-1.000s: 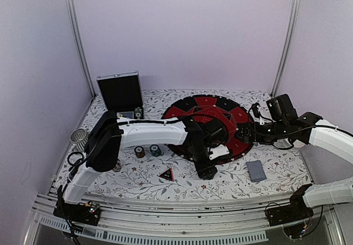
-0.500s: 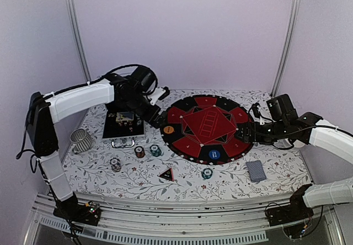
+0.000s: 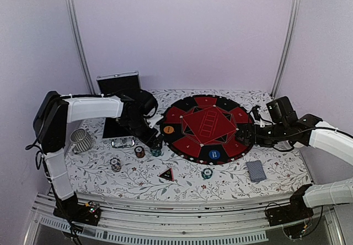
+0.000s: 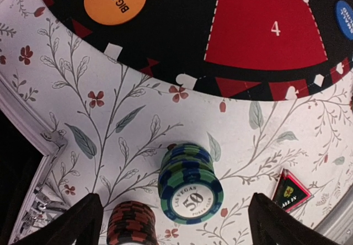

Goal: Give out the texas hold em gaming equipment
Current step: Pick up the pile of poker chips from the pile of poker chips.

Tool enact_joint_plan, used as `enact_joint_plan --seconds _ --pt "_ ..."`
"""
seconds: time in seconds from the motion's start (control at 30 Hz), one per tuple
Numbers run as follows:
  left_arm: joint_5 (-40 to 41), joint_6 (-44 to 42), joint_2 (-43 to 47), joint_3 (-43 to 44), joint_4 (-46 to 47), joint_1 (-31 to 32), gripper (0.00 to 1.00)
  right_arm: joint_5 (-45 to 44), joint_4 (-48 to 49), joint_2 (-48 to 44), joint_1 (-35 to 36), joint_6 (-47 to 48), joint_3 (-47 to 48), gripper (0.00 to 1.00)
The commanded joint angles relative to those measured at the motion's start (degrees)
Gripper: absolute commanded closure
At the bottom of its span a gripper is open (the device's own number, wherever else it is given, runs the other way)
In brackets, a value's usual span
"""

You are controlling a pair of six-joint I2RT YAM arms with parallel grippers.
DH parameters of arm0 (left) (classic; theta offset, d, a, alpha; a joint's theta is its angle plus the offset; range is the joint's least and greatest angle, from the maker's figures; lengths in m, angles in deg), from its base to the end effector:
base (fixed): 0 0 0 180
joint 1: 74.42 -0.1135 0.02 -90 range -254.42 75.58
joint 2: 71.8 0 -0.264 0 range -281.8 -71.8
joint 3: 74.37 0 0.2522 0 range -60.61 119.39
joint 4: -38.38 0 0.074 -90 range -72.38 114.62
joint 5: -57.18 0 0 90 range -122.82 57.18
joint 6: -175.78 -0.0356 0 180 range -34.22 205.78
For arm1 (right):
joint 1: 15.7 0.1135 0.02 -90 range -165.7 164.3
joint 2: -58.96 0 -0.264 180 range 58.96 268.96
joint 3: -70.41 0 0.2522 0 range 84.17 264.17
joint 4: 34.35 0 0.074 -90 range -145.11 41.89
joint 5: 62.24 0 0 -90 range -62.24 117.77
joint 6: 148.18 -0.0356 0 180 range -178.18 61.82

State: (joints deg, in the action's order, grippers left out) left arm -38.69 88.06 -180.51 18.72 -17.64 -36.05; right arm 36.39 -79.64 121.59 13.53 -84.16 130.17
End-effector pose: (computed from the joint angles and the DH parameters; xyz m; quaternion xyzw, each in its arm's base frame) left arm 0.2973 -0.2400 0.1918 0.3132 0.9349 -0.1027 0.1318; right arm 0.1923 0.1137 0.2540 -0.0533 0.9303 0.2273 0.2830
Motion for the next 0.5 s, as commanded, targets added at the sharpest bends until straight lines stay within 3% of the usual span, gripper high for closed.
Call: enact_joint_plan --seconds 0.0,0.37,0.47 --pt "-0.94 -0.78 -2.68 0.38 1.57 0.29 0.11 -0.61 0.08 -1.16 -0.12 0.13 -0.78 0.01" --pt "-3.06 -1.31 -3.42 -0.64 1.57 0.91 0.34 -0.37 0.11 -0.49 -0.1 0.23 -0.58 0.01" --pt "-3.4 -1.32 -3.41 -0.89 1.49 1.0 0.36 -0.28 0.06 -0.7 -0.1 0.14 -0.57 0.01"
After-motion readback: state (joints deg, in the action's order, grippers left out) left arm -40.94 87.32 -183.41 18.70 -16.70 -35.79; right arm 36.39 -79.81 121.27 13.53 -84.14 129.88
